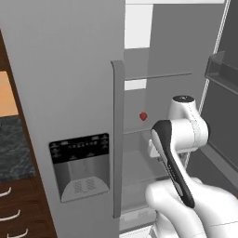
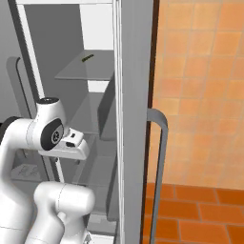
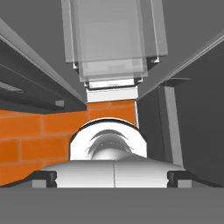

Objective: Take the strawberry from the fridge and place it on top of the pancake, located on the dining counter.

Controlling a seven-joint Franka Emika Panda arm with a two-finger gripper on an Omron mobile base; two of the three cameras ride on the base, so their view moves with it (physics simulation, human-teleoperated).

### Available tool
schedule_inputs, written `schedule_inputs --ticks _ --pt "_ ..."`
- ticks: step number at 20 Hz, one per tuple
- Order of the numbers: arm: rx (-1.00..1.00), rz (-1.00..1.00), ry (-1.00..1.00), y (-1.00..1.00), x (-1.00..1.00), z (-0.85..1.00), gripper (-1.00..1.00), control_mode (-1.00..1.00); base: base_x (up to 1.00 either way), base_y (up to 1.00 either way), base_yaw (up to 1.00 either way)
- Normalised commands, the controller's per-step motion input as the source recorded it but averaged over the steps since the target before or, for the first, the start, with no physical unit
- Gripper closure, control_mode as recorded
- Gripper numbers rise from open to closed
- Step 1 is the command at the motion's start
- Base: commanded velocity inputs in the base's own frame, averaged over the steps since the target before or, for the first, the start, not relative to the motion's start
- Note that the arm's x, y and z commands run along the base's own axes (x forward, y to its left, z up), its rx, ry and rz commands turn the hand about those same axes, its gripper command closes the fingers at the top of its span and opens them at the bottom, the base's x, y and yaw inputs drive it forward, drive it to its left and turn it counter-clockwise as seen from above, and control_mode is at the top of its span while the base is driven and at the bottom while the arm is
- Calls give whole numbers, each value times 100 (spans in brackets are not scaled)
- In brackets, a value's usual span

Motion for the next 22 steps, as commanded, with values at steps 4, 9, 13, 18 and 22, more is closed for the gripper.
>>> schedule_inputs --ticks 4,9,13,18,22 --pt "0 0 0 0 0 0 -100 100 8 -38 0" --pt "0 0 0 0 0 0 -100 100 9 -30 0" --pt "0 0 0 0 0 0 -100 100 5 -13 0" --pt "0 0 0 0 0 0 -100 100 0 0 0" --pt "0 0 -3 0 0 0 -100 -100 0 0 0"
